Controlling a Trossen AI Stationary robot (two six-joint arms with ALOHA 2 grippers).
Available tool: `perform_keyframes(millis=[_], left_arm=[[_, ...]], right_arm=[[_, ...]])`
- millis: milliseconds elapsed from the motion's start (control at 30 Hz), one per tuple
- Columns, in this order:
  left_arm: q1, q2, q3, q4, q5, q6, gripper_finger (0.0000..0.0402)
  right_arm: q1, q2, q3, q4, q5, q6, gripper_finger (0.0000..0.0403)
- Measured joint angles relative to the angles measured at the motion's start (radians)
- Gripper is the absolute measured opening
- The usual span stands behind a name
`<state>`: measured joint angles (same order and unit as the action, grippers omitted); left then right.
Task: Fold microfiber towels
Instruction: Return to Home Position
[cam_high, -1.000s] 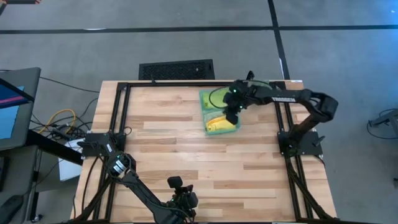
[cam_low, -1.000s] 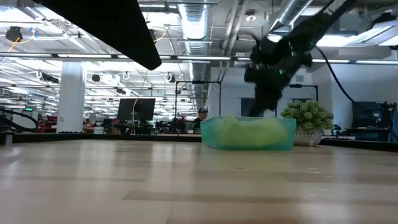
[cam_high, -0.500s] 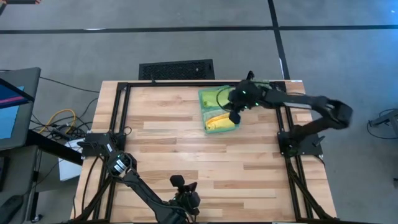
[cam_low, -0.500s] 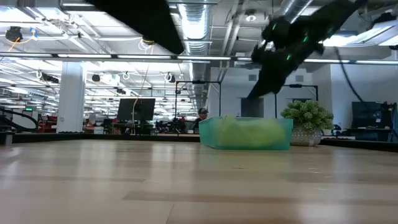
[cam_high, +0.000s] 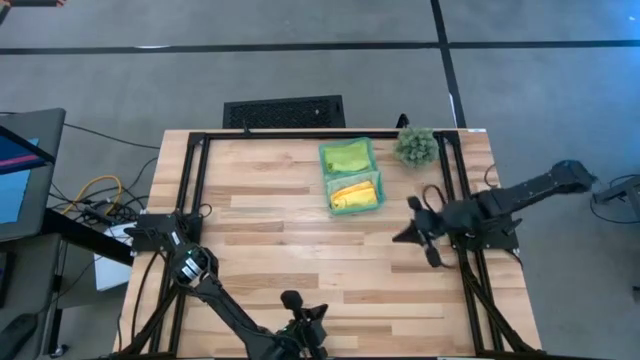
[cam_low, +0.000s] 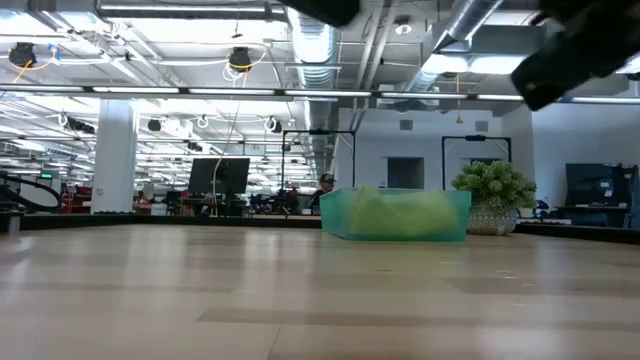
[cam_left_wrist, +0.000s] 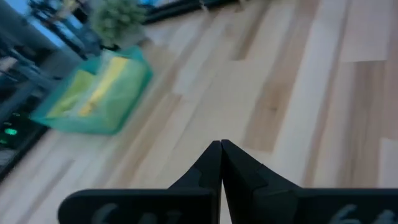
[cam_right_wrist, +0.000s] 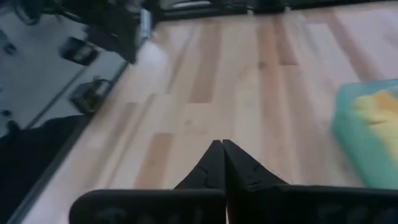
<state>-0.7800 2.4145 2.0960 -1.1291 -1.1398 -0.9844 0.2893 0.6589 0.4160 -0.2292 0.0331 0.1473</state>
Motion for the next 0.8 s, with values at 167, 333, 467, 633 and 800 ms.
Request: perform_keyframes(millis=[167, 333, 467, 633, 800], left_arm=[[0.062, 0.0, 0.0, 0.282, 0.157, 0.288, 0.0], [0.131, 0.003, -0.008, 0.638, 0.346, 0.678, 0.0], [0.194, 0.003, -0.009, 0.734, 0.544, 0.83, 0.0], [0.279, 0.003, -0.009, 0.764, 0.737, 0.922, 0.0], [0.329, -0.008, -0.009, 0.756, 0.755, 0.99, 0.0]], right_arm=[[0.271, -0.098, -0.09, 0.048, 0.193, 0.086, 0.0007], [0.486, -0.101, -0.145, 0.128, 0.413, 0.09, 0.0012], [0.604, -0.096, -0.206, 0.234, 0.512, 0.074, 0.0011], [0.675, -0.096, -0.3, 0.441, 0.525, -0.046, 0.0012], [0.684, -0.097, -0.363, 0.534, 0.486, -0.061, 0.0011]])
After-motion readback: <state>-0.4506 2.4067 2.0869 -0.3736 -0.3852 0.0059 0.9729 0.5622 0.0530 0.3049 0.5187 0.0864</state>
